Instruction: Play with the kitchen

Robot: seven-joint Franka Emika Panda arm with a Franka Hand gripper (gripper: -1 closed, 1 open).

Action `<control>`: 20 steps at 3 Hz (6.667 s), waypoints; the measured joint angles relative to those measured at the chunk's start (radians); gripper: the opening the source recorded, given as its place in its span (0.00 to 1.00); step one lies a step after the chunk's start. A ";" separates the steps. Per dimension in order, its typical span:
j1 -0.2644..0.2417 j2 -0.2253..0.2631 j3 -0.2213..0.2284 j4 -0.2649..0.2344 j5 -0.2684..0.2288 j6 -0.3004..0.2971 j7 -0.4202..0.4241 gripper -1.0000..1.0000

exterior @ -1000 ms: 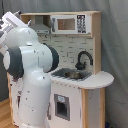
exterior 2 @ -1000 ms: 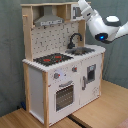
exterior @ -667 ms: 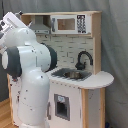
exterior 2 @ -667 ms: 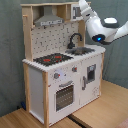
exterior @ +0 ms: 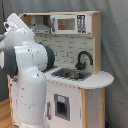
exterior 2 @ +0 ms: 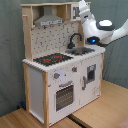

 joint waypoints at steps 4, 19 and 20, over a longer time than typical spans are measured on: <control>0.000 -0.143 -0.107 0.128 0.138 0.029 0.313 1.00; -0.294 -0.425 -0.061 0.534 0.692 0.079 0.674 0.00; -0.292 -0.360 -0.049 0.464 0.692 0.019 0.676 0.00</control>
